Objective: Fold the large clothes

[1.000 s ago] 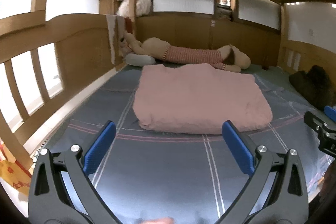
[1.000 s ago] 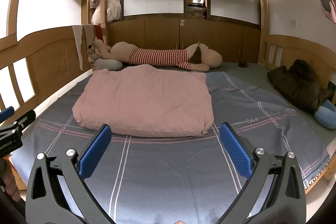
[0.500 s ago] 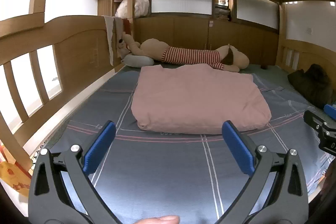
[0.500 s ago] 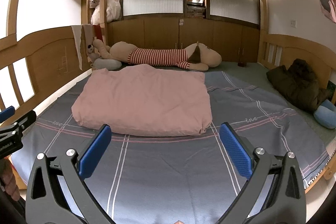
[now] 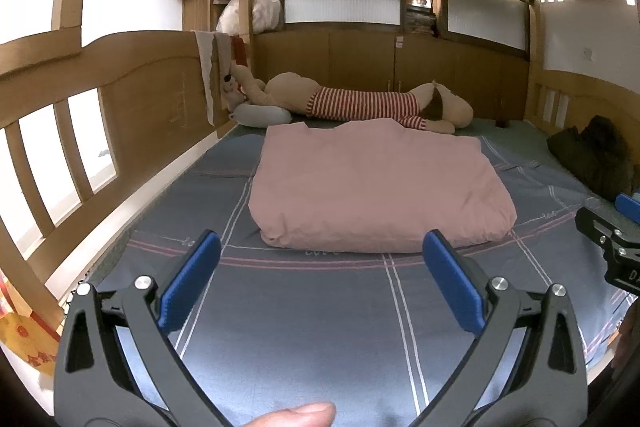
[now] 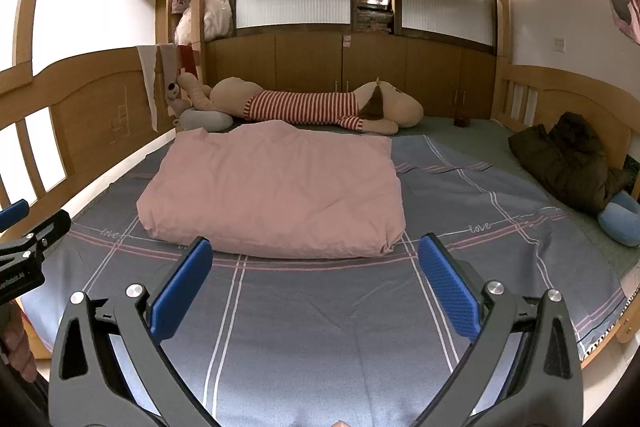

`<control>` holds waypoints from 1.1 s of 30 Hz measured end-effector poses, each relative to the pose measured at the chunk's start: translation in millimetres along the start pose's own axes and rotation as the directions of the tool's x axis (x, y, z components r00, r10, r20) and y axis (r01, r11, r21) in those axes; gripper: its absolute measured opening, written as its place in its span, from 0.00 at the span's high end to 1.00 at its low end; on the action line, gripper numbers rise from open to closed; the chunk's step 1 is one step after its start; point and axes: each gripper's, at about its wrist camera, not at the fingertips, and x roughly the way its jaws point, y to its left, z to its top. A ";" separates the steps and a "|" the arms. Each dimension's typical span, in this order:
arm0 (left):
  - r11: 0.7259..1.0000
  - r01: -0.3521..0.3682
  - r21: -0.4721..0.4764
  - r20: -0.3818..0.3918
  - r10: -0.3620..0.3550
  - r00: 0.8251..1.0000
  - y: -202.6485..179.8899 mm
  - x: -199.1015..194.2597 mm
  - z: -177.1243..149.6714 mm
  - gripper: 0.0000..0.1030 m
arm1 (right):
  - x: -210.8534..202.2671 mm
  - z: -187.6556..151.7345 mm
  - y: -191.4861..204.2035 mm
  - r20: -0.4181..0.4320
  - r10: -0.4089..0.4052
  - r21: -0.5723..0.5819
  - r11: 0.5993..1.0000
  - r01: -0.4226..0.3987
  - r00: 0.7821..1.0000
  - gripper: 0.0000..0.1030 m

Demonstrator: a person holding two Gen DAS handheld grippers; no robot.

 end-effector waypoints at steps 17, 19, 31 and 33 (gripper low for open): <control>1.000 0.001 0.012 0.001 -0.001 1.000 -4.1 -1.2 -1.2 0.02 | -0.5 -0.8 -0.5 0.003 0.001 0.003 1.000 -0.001 1.000 0.01; 1.000 0.001 0.014 0.001 -0.001 1.000 -3.8 -1.4 -0.7 0.02 | -0.3 -0.5 -0.2 0.003 0.000 0.001 1.000 0.000 1.000 0.01; 1.000 0.000 0.016 0.003 0.000 1.000 -4.9 -1.7 -0.7 0.02 | -0.6 -0.6 0.1 0.005 -0.001 0.000 1.000 0.001 1.000 0.01; 1.000 0.001 0.015 0.000 -0.001 1.000 -4.8 -1.5 -0.6 0.02 | -0.1 -0.9 -0.2 0.002 0.000 0.001 1.000 0.000 1.000 0.01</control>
